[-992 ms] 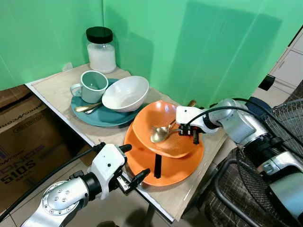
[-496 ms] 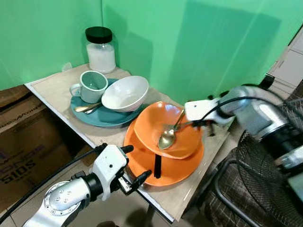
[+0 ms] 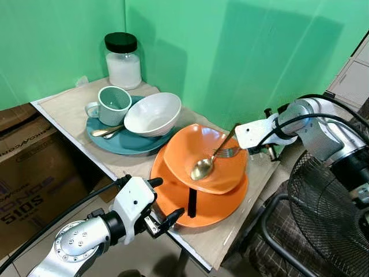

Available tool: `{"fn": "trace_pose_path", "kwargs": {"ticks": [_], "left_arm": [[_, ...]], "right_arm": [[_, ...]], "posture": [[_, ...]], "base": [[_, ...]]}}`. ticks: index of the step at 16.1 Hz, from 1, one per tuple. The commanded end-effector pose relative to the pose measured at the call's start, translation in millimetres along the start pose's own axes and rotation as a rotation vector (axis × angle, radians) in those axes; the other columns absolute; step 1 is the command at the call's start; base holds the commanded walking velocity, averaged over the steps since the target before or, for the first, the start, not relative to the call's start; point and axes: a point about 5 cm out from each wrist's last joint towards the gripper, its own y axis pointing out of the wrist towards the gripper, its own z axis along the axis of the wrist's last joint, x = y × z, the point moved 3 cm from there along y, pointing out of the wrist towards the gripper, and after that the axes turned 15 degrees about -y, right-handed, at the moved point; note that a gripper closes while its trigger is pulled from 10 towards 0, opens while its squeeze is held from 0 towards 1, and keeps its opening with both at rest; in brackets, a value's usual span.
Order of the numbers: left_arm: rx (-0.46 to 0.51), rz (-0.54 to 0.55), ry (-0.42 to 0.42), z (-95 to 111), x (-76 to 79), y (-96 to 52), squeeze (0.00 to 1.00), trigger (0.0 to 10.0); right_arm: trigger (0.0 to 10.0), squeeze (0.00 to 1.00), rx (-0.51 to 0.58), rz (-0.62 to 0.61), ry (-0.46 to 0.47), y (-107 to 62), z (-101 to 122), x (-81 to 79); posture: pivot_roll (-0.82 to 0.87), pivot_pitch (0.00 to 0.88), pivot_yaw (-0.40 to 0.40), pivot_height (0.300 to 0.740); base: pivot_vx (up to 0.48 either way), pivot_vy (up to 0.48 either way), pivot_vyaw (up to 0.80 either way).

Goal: Setting the table

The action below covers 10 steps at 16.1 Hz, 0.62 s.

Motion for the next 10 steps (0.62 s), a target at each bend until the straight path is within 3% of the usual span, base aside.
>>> {"fn": "trace_pose_path", "kwargs": {"ticks": [1, 6, 10], "left_arm": [[-0.008, -0.012, 0.01, -0.3, 1.3, 2.1, 0.0, 10.0], [-0.013, -0.011, 0.015, -0.3, 0.6, 3.4, 0.0, 10.0], [-0.013, -0.019, 0.013, -1.0, 0.2, 4.9, 0.0, 10.0]], "right_arm": [[0.0, 0.0, -0.043, -0.004, -0.022, -5.5, -5.8, 1.8], [0.0, 0.0, -0.06, -0.067, -0.049, -29.6, -10.0, 15.2], [0.0, 0.0, -0.079, -0.057, -0.086, -47.5, -16.3, 11.2]], "posture": [[0.1, 0.0, -0.105, 0.74], [0.09, 0.0, -0.11, 0.74], [0.07, 0.0, -0.103, 0.74]], "base": [[0.0, 0.0, 0.0], [0.0, 0.0, 0.0], [0.0, 0.0, 0.0]]}}
